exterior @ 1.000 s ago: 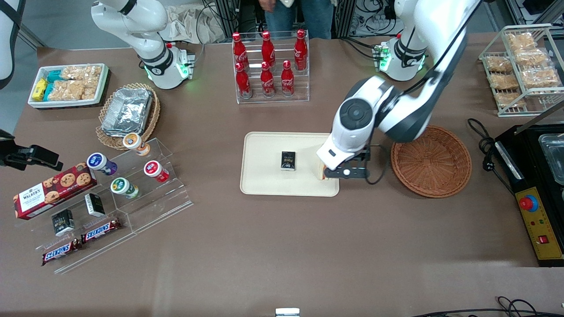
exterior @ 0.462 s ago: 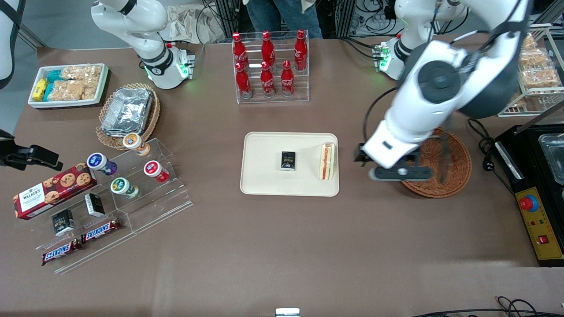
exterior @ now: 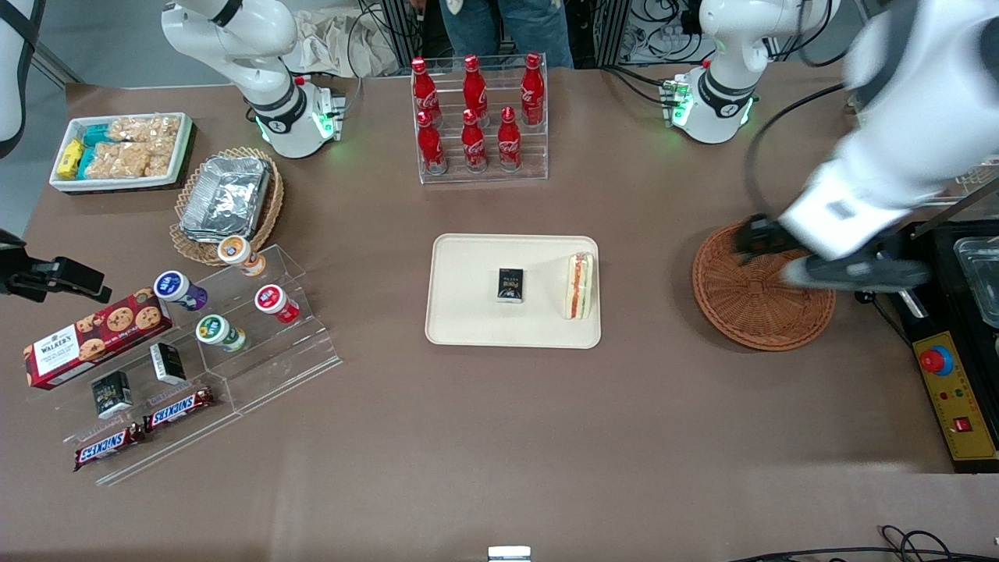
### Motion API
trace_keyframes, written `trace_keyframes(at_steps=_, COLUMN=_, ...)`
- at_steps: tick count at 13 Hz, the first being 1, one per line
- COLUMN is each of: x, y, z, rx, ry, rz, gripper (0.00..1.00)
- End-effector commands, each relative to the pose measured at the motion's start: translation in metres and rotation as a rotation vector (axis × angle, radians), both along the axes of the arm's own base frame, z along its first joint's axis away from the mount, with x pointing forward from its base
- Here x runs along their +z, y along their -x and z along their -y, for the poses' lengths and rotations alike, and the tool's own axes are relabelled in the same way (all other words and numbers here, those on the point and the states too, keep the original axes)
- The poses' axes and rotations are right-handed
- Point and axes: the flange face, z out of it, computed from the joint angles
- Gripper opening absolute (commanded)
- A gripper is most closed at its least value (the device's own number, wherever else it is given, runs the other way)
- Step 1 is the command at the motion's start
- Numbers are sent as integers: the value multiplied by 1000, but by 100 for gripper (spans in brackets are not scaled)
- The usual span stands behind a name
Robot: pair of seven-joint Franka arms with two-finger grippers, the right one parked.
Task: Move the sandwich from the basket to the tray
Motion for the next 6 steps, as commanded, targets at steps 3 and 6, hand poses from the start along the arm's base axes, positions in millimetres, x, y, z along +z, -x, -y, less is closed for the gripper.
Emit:
trace_keyframes(at_steps=3, x=47, y=33, z=-37, rx=-6, ry=-28, rz=45, gripper=100)
trace_keyframes(at_steps=6, x=50, y=35, z=-30, rx=69, ry=-48, rz=52, gripper=100)
